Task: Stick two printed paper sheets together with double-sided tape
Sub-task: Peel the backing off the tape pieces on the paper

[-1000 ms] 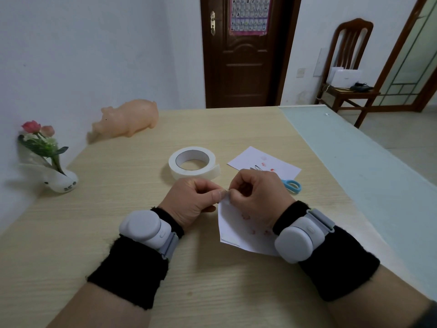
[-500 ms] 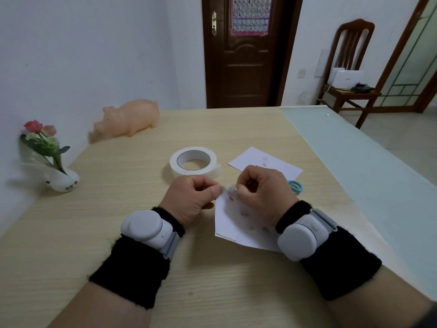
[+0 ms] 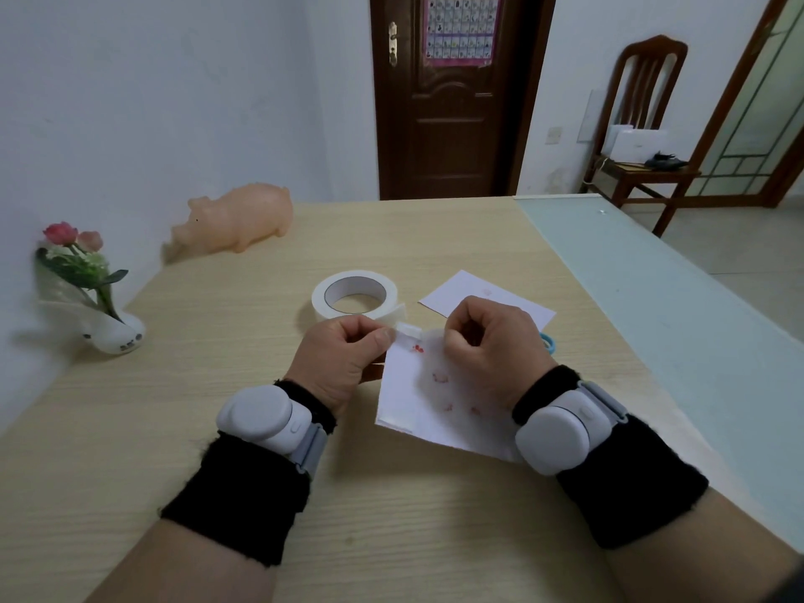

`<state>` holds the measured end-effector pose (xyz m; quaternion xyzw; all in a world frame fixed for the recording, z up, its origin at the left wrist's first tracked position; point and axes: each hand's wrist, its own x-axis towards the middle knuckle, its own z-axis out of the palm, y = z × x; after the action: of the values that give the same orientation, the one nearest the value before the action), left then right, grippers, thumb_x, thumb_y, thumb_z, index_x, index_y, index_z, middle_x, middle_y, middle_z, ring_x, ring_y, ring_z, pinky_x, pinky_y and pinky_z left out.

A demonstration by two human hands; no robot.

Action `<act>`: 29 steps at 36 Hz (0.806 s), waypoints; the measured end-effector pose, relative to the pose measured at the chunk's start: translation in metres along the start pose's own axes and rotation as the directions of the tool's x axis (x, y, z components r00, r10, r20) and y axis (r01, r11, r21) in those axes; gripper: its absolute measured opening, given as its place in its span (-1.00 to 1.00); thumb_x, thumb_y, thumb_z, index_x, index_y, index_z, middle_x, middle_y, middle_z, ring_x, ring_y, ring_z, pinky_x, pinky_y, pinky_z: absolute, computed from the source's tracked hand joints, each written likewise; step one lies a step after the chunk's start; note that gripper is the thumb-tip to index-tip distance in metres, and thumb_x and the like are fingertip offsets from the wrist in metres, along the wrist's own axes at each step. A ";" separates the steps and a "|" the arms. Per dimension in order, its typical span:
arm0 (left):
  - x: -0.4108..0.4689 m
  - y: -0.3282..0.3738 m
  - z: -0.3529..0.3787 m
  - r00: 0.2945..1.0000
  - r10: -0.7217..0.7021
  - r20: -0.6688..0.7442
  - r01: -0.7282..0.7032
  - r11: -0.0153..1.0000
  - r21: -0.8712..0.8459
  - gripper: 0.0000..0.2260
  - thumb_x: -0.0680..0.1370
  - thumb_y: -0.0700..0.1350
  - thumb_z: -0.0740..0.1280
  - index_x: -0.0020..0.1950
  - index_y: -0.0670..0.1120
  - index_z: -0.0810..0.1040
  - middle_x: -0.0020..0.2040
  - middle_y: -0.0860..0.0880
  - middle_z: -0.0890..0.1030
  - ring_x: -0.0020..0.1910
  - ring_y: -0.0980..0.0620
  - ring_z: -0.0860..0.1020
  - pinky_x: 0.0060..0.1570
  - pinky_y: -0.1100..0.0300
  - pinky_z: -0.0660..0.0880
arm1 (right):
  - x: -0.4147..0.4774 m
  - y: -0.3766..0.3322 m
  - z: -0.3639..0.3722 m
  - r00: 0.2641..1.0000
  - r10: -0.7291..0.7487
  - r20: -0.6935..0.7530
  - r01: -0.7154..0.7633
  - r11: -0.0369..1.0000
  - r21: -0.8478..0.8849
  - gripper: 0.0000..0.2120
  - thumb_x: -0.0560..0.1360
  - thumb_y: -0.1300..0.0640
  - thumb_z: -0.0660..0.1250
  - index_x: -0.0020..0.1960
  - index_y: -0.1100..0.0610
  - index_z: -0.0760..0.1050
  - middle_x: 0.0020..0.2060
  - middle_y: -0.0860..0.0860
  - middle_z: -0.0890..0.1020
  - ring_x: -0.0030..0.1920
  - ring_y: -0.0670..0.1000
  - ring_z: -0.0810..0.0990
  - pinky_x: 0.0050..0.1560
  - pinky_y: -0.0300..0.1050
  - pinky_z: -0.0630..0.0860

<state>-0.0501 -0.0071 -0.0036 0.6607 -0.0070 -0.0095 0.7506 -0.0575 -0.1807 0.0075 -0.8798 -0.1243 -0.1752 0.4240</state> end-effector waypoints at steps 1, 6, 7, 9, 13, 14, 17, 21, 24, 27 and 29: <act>0.000 0.000 0.000 1.000 0.004 -0.013 -0.005 1.000 -0.011 -0.84 0.49 -0.34 0.32 -0.29 -0.21 0.51 -0.47 0.00 0.58 -0.50 0.10 0.53 -0.47 0.31 0.47 | 0.000 0.001 -0.001 1.000 -0.001 -0.004 0.001 1.000 -0.004 -0.75 0.36 0.25 0.33 -0.39 -0.04 0.41 -0.49 -0.17 0.48 -0.39 -0.18 0.46 -0.34 -0.44 0.34; 0.002 0.001 -0.005 0.997 0.002 -0.081 -0.004 1.000 -0.021 -0.84 0.50 -0.33 0.32 -0.29 -0.20 0.52 -0.48 0.00 0.57 -0.52 0.10 0.50 -0.50 0.31 0.44 | 0.005 0.006 -0.006 0.998 -0.008 -0.067 0.007 1.000 -0.008 -0.72 0.36 0.25 0.33 -0.41 -0.05 0.39 -0.50 -0.17 0.47 -0.41 -0.17 0.44 -0.35 -0.43 0.30; 0.003 0.001 -0.007 0.995 0.002 -0.100 -0.004 1.000 -0.015 -0.84 0.49 -0.32 0.32 -0.29 -0.19 0.53 -0.47 -0.01 0.57 -0.50 0.08 0.50 -0.48 0.28 0.45 | 0.005 0.007 -0.007 0.996 -0.007 -0.088 0.007 1.000 -0.004 -0.72 0.36 0.26 0.32 -0.41 -0.05 0.38 -0.51 -0.17 0.47 -0.41 -0.18 0.44 -0.36 -0.44 0.30; 0.006 0.000 -0.012 0.990 0.005 -0.138 -0.004 1.000 0.009 -0.81 0.49 -0.29 0.34 -0.33 -0.14 0.57 -0.43 -0.03 0.59 -0.44 0.02 0.51 -0.40 0.21 0.48 | 0.007 0.009 -0.011 0.992 0.009 -0.124 -0.007 1.000 0.019 -0.71 0.37 0.28 0.32 -0.41 -0.03 0.39 -0.51 -0.15 0.46 -0.43 -0.17 0.43 -0.38 -0.42 0.31; 0.010 0.000 -0.019 0.972 0.069 -0.226 -0.036 0.989 0.145 -0.80 0.48 -0.20 0.37 -0.35 -0.06 0.59 -0.35 -0.04 0.60 -0.34 0.00 0.51 -0.29 0.19 0.48 | 0.011 0.017 -0.020 0.979 0.097 -0.178 -0.078 0.991 0.106 -0.74 0.38 0.30 0.32 -0.40 0.05 0.43 -0.55 -0.14 0.47 -0.47 -0.17 0.40 -0.41 -0.41 0.31; 0.012 0.000 -0.021 0.964 0.088 -0.252 -0.044 0.984 0.172 -0.82 0.49 -0.20 0.36 -0.31 -0.08 0.58 -0.33 -0.04 0.59 -0.36 0.02 0.50 -0.34 0.25 0.47 | 0.012 0.019 -0.023 0.974 0.130 -0.186 -0.106 0.985 0.133 -0.76 0.38 0.31 0.32 -0.40 0.07 0.44 -0.54 -0.13 0.49 -0.47 -0.16 0.39 -0.38 -0.35 0.34; 0.017 -0.001 -0.028 0.933 0.124 -0.337 -0.053 0.976 0.213 -0.85 0.50 -0.17 0.35 -0.28 -0.08 0.57 -0.32 -0.03 0.58 -0.36 0.04 0.48 -0.36 0.28 0.43 | 0.015 0.026 -0.027 0.953 0.229 -0.197 -0.198 0.966 0.164 -0.82 0.38 0.29 0.29 -0.37 0.12 0.48 -0.40 0.07 0.60 -0.37 -0.06 0.46 -0.27 -0.16 0.42; 0.023 -0.003 -0.038 0.877 0.134 -0.461 -0.049 0.980 0.193 -0.86 0.49 -0.14 0.36 -0.29 -0.05 0.57 -0.32 0.01 0.58 -0.36 0.06 0.48 -0.31 0.22 0.41 | 0.014 0.031 -0.027 0.952 0.276 -0.129 -0.270 0.961 0.061 -0.89 0.41 0.25 0.31 -0.30 0.18 0.52 -0.40 0.02 0.57 -0.35 -0.03 0.46 -0.28 -0.20 0.39; 0.026 -0.005 -0.042 0.840 0.161 -0.519 -0.057 0.976 0.211 -0.88 0.49 -0.12 0.35 -0.25 -0.05 0.58 -0.31 0.06 0.58 -0.36 0.08 0.49 -0.33 0.25 0.41 | 0.011 0.035 -0.022 0.968 0.250 -0.031 -0.252 0.961 -0.113 -0.85 0.41 0.23 0.33 -0.32 0.09 0.50 -0.42 -0.10 0.52 -0.31 -0.02 0.47 -0.25 -0.19 0.36; 0.028 -0.006 -0.044 0.812 0.188 -0.553 -0.064 0.970 0.235 -0.90 0.50 -0.10 0.34 -0.17 -0.08 0.60 -0.30 0.08 0.57 -0.35 0.13 0.48 -0.38 0.37 0.41 | 0.008 0.033 -0.019 0.973 0.228 0.044 -0.208 0.938 -0.279 -0.88 0.43 0.18 0.32 -0.26 0.04 0.56 -0.39 -0.16 0.52 -0.25 -0.07 0.46 -0.23 -0.24 0.29; 0.028 -0.006 -0.044 0.803 0.196 -0.563 -0.067 0.968 0.241 -0.90 0.50 -0.09 0.34 -0.15 -0.09 0.60 -0.30 0.08 0.57 -0.33 0.12 0.48 -0.34 0.34 0.41 | 0.008 0.033 -0.020 0.975 0.214 0.055 -0.182 0.919 -0.349 -0.90 0.44 0.16 0.33 -0.20 0.06 0.61 -0.36 -0.14 0.52 -0.23 -0.08 0.45 -0.22 -0.26 0.27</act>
<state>-0.0208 0.0353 -0.0156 0.7048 0.1760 0.2463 0.6416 -0.0424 -0.2159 -0.0007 -0.9552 -0.0219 -0.1095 0.2742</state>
